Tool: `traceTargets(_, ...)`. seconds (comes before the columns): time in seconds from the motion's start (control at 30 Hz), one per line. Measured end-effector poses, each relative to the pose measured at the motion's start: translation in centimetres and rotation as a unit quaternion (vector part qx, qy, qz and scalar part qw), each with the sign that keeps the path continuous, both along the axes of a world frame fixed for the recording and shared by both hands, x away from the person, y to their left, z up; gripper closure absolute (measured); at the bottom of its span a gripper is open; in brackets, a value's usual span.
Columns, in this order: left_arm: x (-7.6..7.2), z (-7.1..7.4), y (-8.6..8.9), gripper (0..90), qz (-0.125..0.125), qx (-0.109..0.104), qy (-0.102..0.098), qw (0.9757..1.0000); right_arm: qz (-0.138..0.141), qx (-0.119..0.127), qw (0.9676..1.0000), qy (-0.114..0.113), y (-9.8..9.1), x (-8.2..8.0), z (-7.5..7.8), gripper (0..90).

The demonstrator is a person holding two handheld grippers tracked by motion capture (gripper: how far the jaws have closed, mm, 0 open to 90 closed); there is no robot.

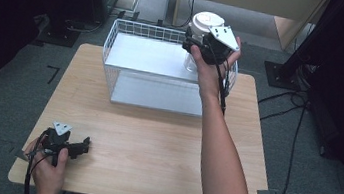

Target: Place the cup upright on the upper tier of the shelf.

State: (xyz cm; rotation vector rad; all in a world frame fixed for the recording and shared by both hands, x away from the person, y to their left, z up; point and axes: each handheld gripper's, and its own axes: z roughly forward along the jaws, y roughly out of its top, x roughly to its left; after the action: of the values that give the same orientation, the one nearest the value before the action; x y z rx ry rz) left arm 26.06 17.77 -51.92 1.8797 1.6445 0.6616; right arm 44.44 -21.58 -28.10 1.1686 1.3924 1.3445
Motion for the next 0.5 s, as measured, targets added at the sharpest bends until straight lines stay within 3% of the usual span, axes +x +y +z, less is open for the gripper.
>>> traceTargets(0.17,0.0,0.0,0.0,0.0,0.000,0.000,0.000,1.0000,0.009,-0.011,0.9999,0.005,0.2,-0.3,-0.4,2.9)
traceTargets(0.33,0.0,0.0,0.0,0.0,0.000,0.000,0.000,1.0000,0.008,-0.006,0.9999,0.010,0.1,-0.6,-1.0,2.8)
traceTargets(0.5,0.0,0.0,0.0,0.0,0.000,0.000,0.001,1.0000,0.006,-0.007,0.9998,0.020,-0.4,-1.0,-2.5,2.8)
